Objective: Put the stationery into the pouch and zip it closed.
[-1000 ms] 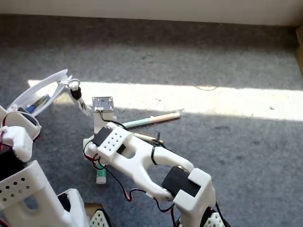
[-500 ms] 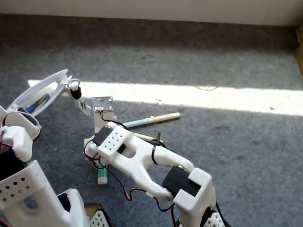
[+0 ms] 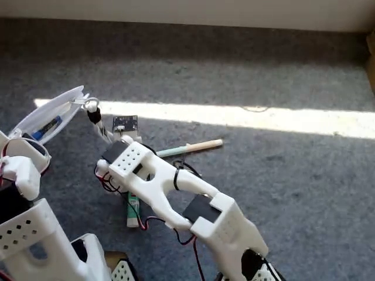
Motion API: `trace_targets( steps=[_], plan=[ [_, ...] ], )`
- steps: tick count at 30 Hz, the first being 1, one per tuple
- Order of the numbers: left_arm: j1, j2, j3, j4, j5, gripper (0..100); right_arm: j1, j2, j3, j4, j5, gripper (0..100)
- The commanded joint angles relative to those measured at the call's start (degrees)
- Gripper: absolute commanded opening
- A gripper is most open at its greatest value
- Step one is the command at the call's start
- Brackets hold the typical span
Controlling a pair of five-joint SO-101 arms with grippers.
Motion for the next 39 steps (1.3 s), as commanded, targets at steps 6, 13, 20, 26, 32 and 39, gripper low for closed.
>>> trace_targets(
  steps=[6, 13, 20, 26, 32, 39],
  plan=[
    [-0.5, -1.3, -0.5, -1.3, 0.5, 1, 1.7, 2.2, -6.2, 7.8, 0.6, 0.2],
    [-0.5, -1.3, -0.5, -1.2, 0.5, 1, 3.8, 1.8, -7.2, 9.3, 0.7, 0.7],
    [1.7, -1.3, -0.5, -1.0, 0.4, 1, 6.3, -4.7, -9.5, 11.7, 1.5, 0.5],
    [4.5, -1.4, -0.6, -0.9, 0.4, 1, 8.1, -8.4, -9.5, 11.7, 6.3, 0.5],
    [9.1, -1.4, -0.7, -0.8, -0.8, 1, 8.7, -10.6, -9.4, 11.8, 6.4, 0.5],
    [12.8, -7.6, -0.5, 0.6, -1.3, 1, 8.7, -13.4, -9.3, 13.5, 6.5, 0.5]
  ],
)
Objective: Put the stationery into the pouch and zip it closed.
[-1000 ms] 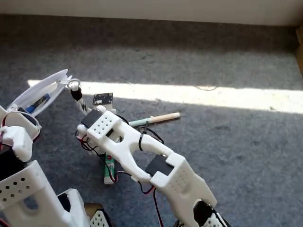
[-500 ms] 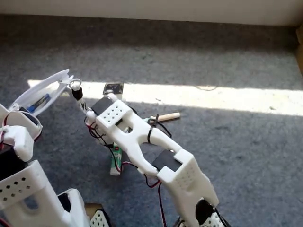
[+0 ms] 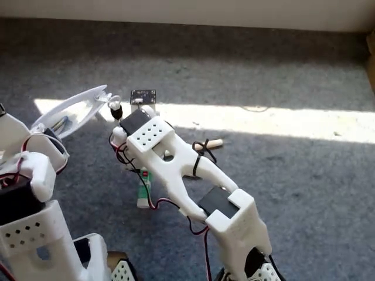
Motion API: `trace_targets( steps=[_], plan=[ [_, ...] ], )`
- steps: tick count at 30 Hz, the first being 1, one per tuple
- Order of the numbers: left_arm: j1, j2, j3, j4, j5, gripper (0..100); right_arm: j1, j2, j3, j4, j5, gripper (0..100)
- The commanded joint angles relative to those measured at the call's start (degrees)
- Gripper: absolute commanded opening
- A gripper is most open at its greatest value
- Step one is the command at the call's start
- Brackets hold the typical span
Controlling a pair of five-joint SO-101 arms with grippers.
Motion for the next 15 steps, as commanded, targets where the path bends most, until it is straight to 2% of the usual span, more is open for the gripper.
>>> trace_targets(
  steps=[1, 6, 11, 15],
  plan=[
    [3.4, -7.9, -0.6, 1.1, -0.5, 1, 0.7, -5.5, -2.8, 0.9, 0.7, 0.5],
    [3.6, -12.7, 4.4, -2.1, -0.9, 1, 3.5, -7.2, -2.8, 0.9, 0.9, 0.5],
    [3.7, -12.8, 5.3, -2.9, -1.9, 1, 4.1, -9.7, -2.8, 1.2, 4.9, 0.5],
    [7.1, -12.8, 5.7, -2.8, -3.3, 1, 4.5, -11.9, -2.8, 2.3, 5.1, 0.5]
  ],
)
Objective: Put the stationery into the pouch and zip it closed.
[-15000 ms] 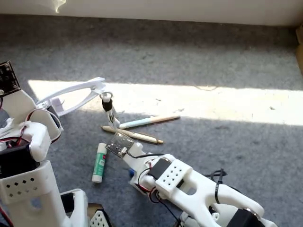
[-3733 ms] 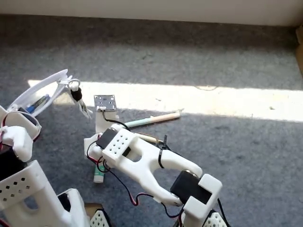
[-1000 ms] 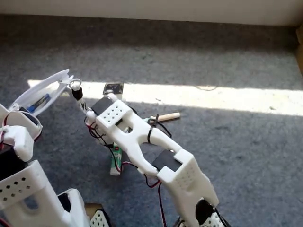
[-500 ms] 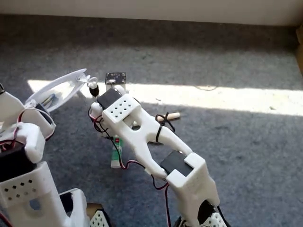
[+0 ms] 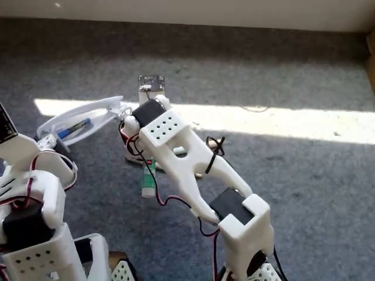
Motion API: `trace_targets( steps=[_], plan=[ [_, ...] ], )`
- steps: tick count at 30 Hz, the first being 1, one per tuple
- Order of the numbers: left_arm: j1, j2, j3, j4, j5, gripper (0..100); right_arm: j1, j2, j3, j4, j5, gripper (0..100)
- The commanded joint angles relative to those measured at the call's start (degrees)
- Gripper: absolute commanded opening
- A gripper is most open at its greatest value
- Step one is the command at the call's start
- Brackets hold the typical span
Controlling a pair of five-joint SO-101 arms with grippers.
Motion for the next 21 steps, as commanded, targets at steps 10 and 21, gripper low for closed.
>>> trace_targets(
  steps=[10, 21],
  plan=[
    [7.3, -1.5, -0.6, -1.3, -5.2, 1, 5.5, -14.2, -2.8, 3.2, 6.4, 0.5],
    [7.3, -1.5, -0.6, -1.3, -5.3, 1, 5.4, -24.7, 5.0, 0.7, 8.9, 0.5]
  ],
)
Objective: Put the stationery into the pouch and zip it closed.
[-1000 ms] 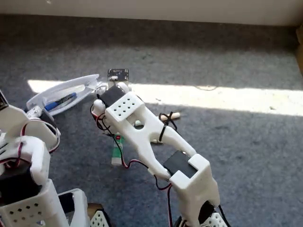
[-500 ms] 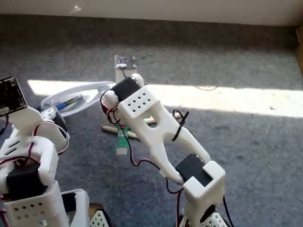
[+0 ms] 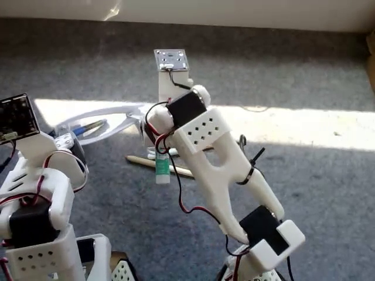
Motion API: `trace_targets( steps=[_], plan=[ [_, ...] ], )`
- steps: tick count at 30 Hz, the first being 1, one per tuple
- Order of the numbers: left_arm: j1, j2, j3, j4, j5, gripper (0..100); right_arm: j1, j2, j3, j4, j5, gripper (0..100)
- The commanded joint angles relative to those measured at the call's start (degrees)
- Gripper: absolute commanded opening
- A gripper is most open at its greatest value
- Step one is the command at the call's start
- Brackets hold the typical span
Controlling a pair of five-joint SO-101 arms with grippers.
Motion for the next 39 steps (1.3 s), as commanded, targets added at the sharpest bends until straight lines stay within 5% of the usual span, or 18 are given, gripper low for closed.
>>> trace_targets(
  steps=[1, 31, 39],
  plan=[
    [0.8, -1.5, -0.7, -1.3, -0.4, 1, 0.4, -8.4, 3.9, -4.2, 0.5, 0.5],
    [0.8, -1.5, -0.6, -1.3, -0.4, 1, -2.6, -59.5, 55.4, -52.8, 0.6, 0.5],
    [0.8, -1.5, -0.6, -1.3, -0.4, 1, -5.2, -70.5, 71.0, -72.0, 7.4, 0.5]
  ],
)
